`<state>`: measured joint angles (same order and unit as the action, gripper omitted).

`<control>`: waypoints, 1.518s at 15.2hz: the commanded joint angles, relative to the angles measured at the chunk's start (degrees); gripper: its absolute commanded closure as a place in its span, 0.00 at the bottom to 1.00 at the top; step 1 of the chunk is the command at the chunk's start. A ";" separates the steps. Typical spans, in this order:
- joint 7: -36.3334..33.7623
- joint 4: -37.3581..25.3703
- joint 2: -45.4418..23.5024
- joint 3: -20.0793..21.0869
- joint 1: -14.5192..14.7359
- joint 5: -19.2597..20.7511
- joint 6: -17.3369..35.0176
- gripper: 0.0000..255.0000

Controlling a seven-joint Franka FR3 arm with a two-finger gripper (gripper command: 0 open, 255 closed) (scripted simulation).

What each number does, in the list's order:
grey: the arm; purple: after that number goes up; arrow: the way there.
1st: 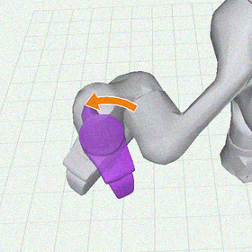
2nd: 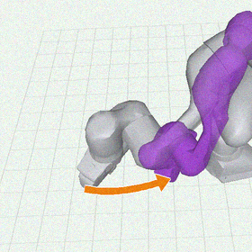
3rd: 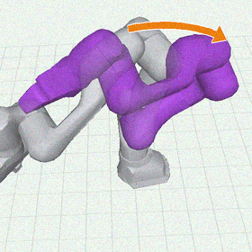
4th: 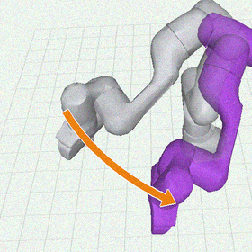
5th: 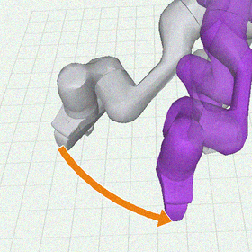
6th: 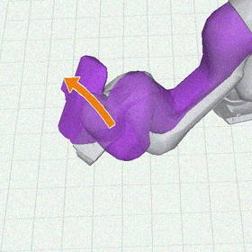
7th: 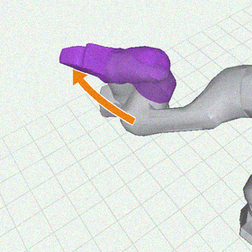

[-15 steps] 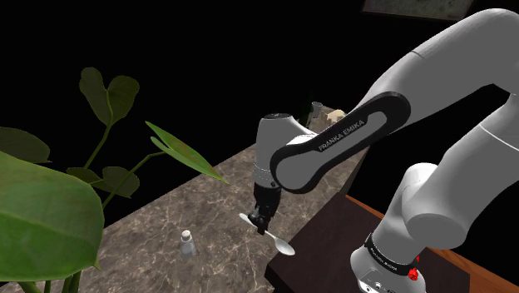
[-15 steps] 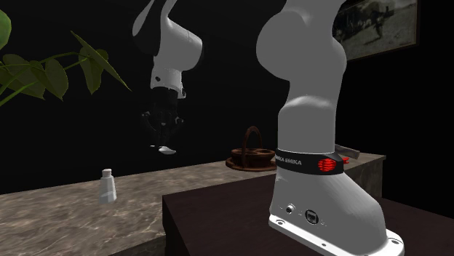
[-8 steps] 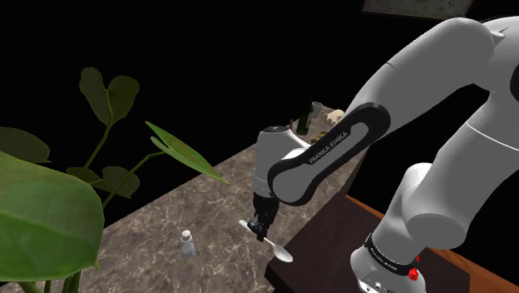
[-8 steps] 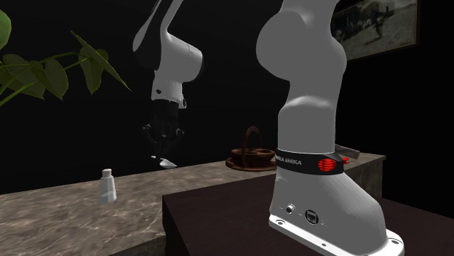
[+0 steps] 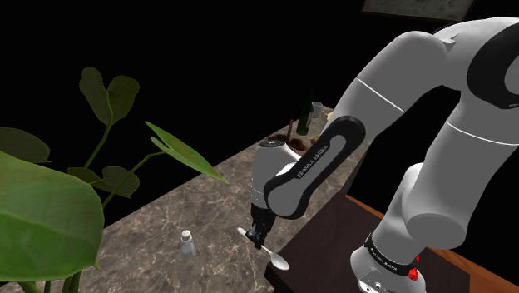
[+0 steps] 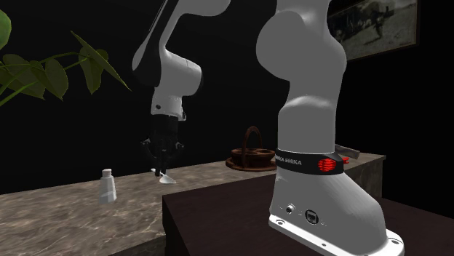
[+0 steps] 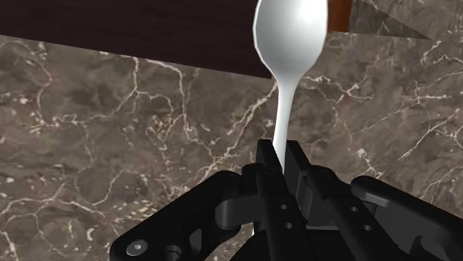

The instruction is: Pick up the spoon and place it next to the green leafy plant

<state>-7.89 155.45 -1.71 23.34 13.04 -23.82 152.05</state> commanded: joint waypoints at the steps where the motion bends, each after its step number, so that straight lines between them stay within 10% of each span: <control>1: 0.25 0.11 -2.03 -0.02 0.03 0.10 2.15 1.00; 23: 1.19 -3.42 -22.02 -2.85 1.85 3.26 18.41 1.00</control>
<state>-6.70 152.28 -23.40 21.04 15.06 -20.62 170.28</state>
